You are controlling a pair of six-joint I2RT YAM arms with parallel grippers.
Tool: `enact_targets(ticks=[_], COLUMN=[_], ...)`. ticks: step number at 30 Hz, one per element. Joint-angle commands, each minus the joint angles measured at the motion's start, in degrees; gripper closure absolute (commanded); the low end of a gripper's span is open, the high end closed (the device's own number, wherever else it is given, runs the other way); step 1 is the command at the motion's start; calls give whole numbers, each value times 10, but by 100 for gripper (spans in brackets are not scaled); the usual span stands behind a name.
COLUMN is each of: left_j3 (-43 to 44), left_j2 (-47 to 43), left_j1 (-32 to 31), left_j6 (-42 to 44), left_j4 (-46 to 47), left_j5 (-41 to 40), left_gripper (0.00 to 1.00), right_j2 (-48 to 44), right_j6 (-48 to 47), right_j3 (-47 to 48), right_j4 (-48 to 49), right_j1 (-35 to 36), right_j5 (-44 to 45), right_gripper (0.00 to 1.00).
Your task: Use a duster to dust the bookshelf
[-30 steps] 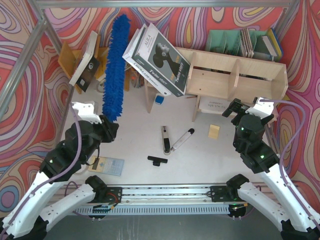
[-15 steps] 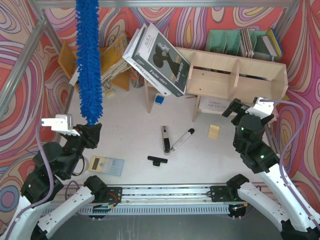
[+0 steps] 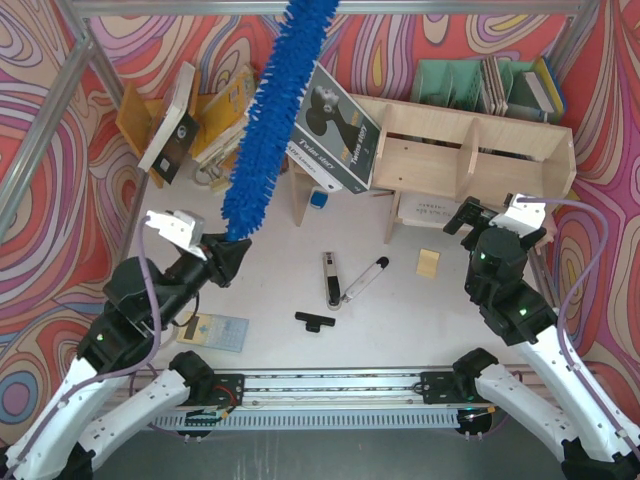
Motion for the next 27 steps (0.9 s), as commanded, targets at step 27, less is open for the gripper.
enact_targets(ticks=[27], left_j3=[-53], left_j2=[195], left_j1=[-19], left_j6=[-138], left_j4=[161], left_j5=[172], left_gripper=[100], right_j2=[12], right_j6=[0], right_j3=[-4], right_j4=[3], right_j1=[-3], right_j5=[7], right_gripper=[1])
